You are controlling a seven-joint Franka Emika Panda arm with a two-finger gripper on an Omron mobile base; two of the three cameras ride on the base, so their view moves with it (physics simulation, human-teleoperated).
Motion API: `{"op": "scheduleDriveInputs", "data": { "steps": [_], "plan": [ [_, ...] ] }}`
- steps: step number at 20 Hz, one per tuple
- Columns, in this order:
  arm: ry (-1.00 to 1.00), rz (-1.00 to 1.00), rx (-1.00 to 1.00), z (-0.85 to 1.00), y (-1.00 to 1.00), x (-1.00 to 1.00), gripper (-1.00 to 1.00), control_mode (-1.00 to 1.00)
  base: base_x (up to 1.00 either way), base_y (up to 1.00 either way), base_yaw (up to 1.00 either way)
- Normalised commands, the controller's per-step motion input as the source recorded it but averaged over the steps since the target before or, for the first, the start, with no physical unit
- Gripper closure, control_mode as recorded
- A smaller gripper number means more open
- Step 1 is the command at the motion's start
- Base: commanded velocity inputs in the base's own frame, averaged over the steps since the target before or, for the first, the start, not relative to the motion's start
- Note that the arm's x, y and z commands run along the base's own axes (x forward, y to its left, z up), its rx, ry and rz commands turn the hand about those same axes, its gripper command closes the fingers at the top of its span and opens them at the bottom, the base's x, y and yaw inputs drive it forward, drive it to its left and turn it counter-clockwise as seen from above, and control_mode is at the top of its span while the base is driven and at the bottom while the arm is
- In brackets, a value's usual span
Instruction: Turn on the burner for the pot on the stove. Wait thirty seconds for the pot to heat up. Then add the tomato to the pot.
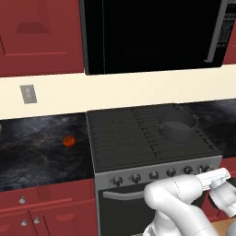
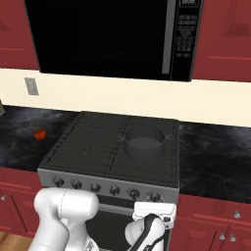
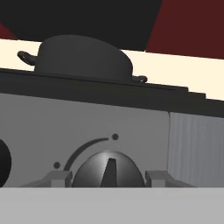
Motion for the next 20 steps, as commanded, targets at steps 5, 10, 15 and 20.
{"op": "scheduleDriveInputs", "data": {
  "steps": [5,10,15,20],
  "plan": [
    [0.00,0.00,0.00,0.00,0.00,0.00,1.00,-1.00,0.00,0.00,0.00],
    [-0.06,0.14,0.00,-0.01,0.00,-0.01,1.00,-1.00,0.00,0.00,0.00],
    [-0.20,0.24,-0.01,-0.07,0.00,-0.02,1.00,-1.00,0.00,0.00,0.00],
    [-0.23,0.27,-0.03,-0.13,0.00,0.00,1.00,-1.00,0.00,0.00,0.00]
  ]
}}
